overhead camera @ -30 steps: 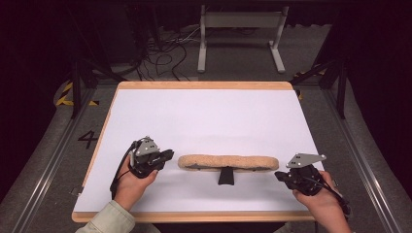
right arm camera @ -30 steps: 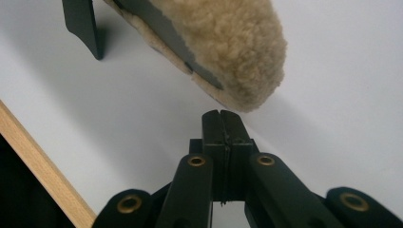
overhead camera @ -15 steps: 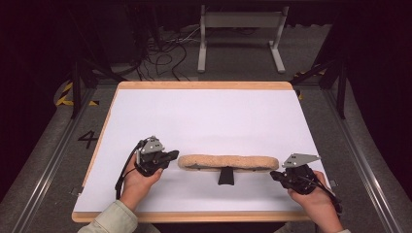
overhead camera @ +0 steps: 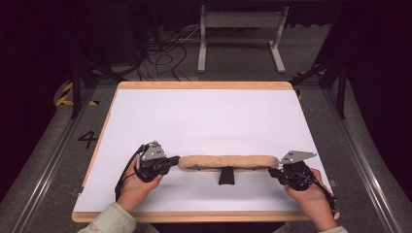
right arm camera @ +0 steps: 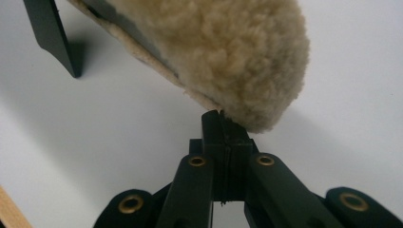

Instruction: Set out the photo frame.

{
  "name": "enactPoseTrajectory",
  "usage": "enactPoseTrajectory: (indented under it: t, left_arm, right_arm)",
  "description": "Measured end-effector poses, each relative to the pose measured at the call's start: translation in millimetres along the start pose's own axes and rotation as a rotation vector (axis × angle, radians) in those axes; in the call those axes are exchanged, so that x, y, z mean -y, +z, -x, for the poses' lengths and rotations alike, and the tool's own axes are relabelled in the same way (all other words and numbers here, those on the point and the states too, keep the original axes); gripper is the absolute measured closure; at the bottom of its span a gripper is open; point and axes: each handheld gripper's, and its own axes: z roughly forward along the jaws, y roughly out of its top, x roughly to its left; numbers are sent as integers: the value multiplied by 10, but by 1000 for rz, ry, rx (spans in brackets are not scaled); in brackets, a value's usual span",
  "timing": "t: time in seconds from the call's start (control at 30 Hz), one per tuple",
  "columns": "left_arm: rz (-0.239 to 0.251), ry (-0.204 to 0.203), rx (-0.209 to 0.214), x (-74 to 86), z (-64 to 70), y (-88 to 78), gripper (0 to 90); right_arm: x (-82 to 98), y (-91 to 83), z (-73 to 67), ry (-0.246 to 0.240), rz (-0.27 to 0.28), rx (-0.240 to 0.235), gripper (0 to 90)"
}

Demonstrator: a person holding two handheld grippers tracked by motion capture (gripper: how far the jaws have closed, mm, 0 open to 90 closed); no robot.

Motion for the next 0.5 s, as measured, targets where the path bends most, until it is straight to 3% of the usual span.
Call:
enactPoseTrajectory:
  t: [0.3, 0.5]
  left_arm:
    - [-10, 17, 13, 23, 67, -26, 900]
    - [-18, 36, 22, 27, 117, -43, 899]
  right_arm:
    - [-111, 135, 111, 40, 18, 24, 900]
    - [-218, 260, 146, 39, 10, 51, 900]
